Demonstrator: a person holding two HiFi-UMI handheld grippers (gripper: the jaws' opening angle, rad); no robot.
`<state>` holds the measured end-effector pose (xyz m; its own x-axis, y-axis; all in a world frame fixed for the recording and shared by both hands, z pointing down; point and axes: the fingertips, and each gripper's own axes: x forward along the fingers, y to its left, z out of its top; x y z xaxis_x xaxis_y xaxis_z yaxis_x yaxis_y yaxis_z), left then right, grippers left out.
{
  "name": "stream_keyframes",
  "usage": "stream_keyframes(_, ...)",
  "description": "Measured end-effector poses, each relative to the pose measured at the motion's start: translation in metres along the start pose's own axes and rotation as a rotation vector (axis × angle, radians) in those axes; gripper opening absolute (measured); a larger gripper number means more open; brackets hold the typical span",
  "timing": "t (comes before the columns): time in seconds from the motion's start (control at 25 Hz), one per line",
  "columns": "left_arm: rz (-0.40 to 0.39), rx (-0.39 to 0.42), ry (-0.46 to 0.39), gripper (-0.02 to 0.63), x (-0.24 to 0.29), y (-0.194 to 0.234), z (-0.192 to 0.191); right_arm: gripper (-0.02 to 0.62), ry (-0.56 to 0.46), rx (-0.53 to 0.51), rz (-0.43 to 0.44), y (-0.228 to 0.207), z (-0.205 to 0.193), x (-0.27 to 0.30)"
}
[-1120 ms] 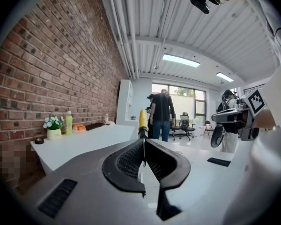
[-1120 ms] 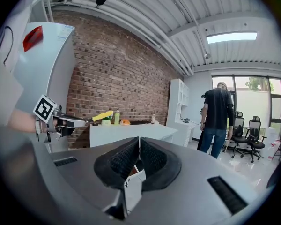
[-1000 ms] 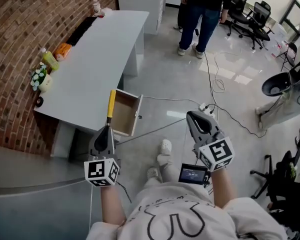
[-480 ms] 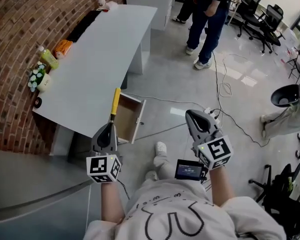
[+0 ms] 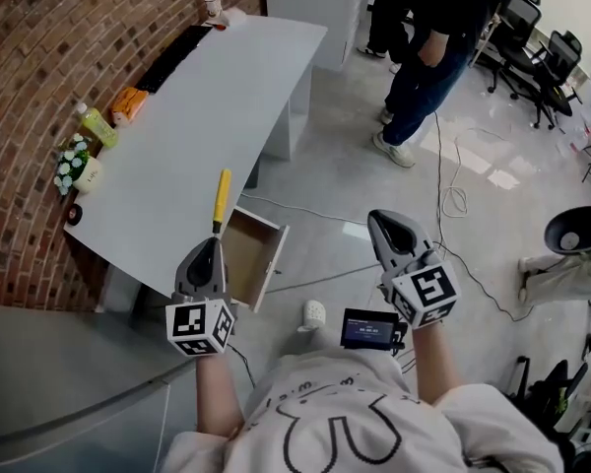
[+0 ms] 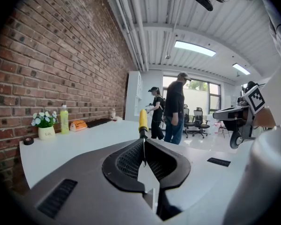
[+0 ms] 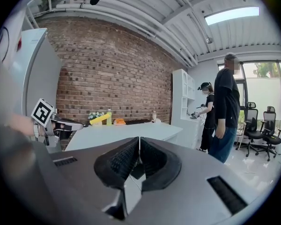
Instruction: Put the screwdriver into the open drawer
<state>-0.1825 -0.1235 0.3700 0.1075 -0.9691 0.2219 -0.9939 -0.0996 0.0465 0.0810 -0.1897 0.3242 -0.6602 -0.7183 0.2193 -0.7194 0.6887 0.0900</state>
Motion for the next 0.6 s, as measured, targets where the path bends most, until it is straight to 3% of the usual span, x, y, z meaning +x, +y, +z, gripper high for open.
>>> stream_keyframes(0.24, 0.026, -0.011, 0.018, 0.024, 0.031, -0.002, -0.005, 0.021, 0.024, 0.03, 0.038, -0.025, -0.015, 0.024)
stream_keyframes(0.6, 0.018, -0.049, 0.11, 0.023, 0.055, 0.003, -0.048, 0.021, 0.144, 0.082, 0.05, -0.028, -0.068, 0.042)
